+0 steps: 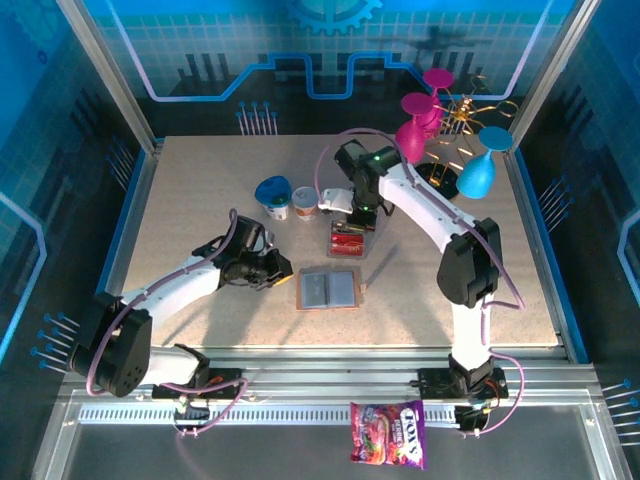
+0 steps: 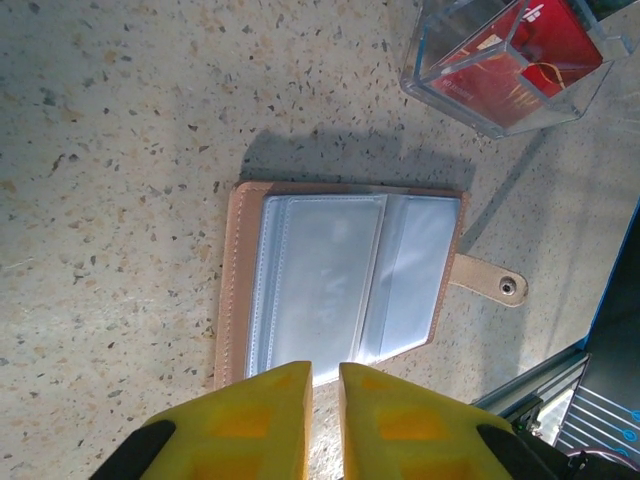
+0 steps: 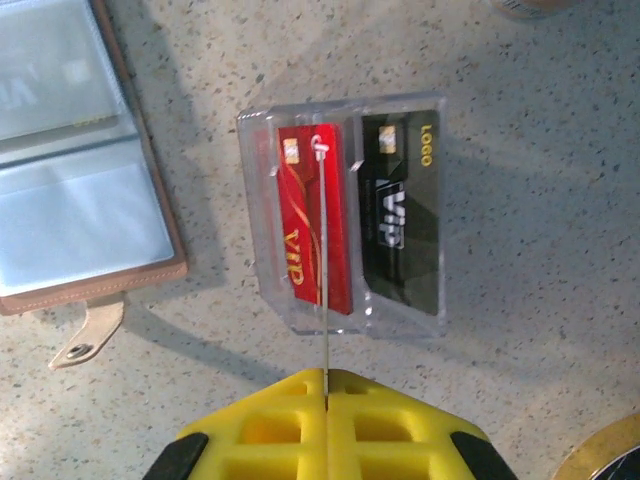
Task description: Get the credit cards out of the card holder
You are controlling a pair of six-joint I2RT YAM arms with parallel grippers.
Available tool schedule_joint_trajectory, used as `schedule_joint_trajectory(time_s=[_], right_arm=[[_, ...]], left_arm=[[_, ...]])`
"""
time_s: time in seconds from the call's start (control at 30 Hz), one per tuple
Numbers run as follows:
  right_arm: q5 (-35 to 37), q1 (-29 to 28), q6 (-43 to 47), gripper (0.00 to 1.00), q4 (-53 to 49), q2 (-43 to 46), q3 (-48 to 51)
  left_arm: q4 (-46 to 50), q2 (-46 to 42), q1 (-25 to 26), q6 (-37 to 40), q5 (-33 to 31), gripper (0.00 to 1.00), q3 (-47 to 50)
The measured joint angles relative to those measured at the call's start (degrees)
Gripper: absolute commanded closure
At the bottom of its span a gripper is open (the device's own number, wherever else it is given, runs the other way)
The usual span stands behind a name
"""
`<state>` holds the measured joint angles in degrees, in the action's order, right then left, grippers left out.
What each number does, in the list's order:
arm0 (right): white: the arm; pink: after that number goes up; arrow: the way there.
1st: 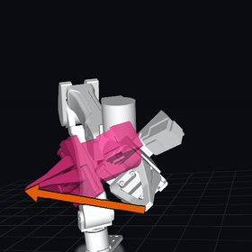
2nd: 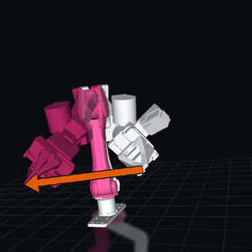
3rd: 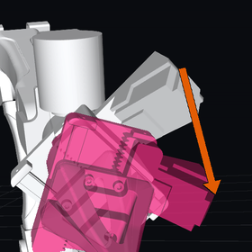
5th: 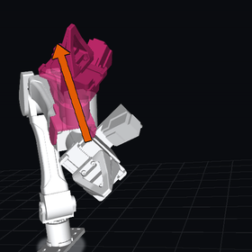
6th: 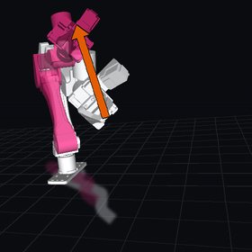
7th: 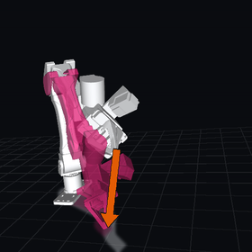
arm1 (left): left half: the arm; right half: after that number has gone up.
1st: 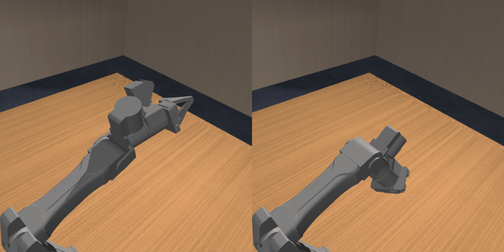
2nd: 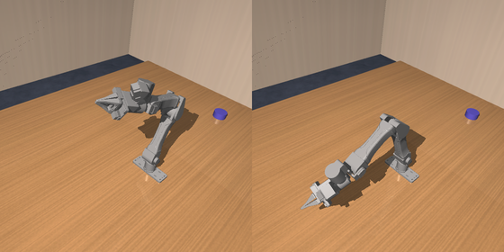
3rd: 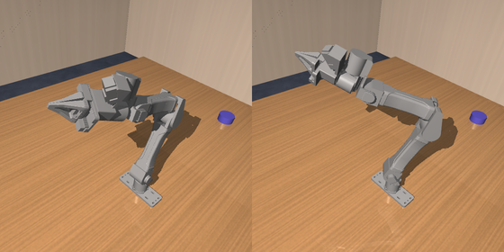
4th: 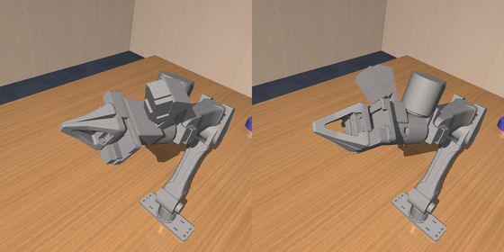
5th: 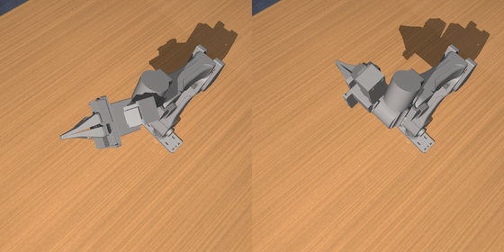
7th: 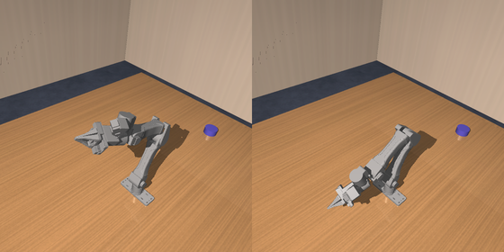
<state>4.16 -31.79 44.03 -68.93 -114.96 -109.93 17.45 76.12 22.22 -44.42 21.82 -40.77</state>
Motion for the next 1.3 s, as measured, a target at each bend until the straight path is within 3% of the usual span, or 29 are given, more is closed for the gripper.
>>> schedule_joint_trajectory(time_s=[0.5,1.1,1.3], right_arm=[[-2.89,1.64,4.72,1.0,-8.35,-13.46,-18.34],[-2.89,2.62,6.19,1.0,-12.52,-20.85,-22.97],[-2.89,2.64,6.19,0.88,-13.14,-21.38,-22.97]], left_arm=[[2.34,0.0,0.0,0.0,-0.22,0.83,0.0],[4.35,0.02,0.0,0.24,-0.9,0.83,-0.55],[4.79,0.02,-0.11,0.94,-1.09,0.83,-0.98]])
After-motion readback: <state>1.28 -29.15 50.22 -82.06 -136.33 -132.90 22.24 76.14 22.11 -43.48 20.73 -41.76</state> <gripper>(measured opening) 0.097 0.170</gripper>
